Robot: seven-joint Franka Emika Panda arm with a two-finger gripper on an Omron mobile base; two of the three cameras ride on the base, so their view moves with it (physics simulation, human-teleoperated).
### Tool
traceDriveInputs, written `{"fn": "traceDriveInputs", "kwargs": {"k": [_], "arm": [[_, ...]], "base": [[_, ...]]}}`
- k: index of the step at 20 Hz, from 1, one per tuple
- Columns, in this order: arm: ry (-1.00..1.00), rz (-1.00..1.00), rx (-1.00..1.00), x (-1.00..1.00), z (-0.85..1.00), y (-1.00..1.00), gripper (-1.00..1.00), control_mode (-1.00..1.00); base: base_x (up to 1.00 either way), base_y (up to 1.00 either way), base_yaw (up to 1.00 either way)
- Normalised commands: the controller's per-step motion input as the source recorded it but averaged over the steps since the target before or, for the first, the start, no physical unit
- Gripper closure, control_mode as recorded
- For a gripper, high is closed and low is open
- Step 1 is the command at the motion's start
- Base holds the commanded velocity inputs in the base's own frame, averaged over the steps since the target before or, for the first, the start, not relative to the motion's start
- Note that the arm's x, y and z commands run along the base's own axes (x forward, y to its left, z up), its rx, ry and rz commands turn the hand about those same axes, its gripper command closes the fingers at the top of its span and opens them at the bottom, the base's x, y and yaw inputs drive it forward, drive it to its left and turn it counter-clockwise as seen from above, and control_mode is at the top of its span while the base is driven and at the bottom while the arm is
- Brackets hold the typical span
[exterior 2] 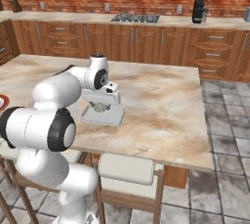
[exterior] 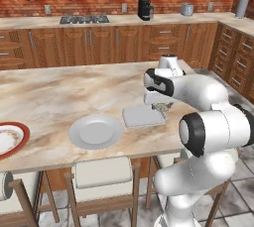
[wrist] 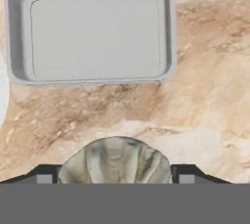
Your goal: Place two dumplings into each of the tupperware containers and then place the containers in the fridge.
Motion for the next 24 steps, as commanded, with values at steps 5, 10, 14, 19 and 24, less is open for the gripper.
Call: {"fn": "traceDriveInputs", "kwargs": {"k": [5, 10, 14, 19, 24], "arm": [[0.04, 0.00, 0.00, 1.00, -0.61, 0.00, 1.00, -1.00], [0.01, 0.00, 0.00, 0.87, -0.69, 0.00, 1.00, -1.00], [0.00, 0.00, 0.00, 0.50, -0.61, 0.00, 1.00, -1.00], [0.00, 0.00, 0.00, 0.21, -0.48, 0.00, 1.00, -1.00], [0.00, 0.00, 0.00, 0.00, -0.04, 0.00, 1.00, -1.00]], "base": [[0.00, 0.00, 0.00], [0.00, 0.00, 0.00], [0.00, 0.00, 0.00], [0.00, 0.00, 0.00], [0.00, 0.00, 0.00]]}}
